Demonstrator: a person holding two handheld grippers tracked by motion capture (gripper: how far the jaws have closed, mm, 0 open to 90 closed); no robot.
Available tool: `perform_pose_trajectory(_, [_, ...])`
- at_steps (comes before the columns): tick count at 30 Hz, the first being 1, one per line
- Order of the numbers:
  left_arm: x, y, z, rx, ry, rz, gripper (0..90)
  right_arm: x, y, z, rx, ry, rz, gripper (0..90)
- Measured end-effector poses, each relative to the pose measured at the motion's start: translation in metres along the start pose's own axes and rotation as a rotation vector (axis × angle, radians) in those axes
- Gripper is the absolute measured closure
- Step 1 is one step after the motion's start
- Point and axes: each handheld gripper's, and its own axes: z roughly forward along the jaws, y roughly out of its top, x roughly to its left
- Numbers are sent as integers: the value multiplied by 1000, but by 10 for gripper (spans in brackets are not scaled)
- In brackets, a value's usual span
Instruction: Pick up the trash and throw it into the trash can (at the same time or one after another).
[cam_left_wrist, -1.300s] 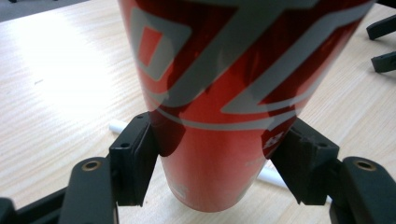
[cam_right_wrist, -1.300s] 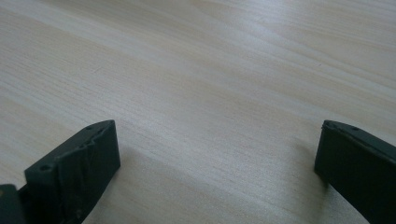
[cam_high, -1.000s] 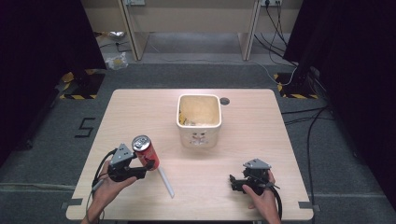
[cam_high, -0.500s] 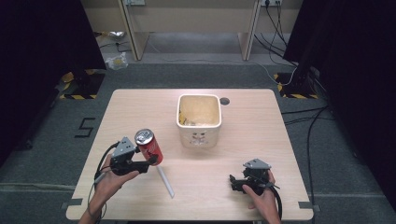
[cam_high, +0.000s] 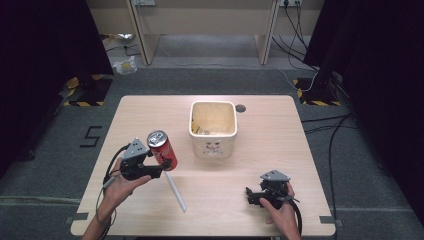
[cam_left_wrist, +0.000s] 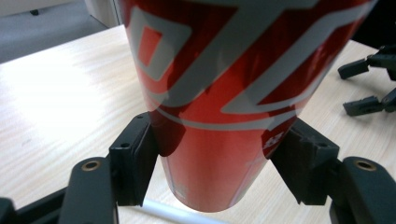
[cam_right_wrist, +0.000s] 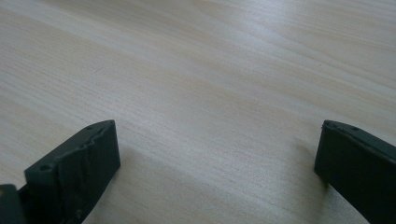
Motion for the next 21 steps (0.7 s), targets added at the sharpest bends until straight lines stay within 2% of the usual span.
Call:
perform_pose_trajectory(4, [1,9,0,-14,-6,-2,341,0,0,0,0,0,0,2])
perform_pose_trajectory(17, [1,25,3,-9,-30,15,341,0,0,0,0,0,0,2])
perform_pose_trajectory(21, [2,38,3,-20,-35,27,341,0,0,0,0,0,0,2])
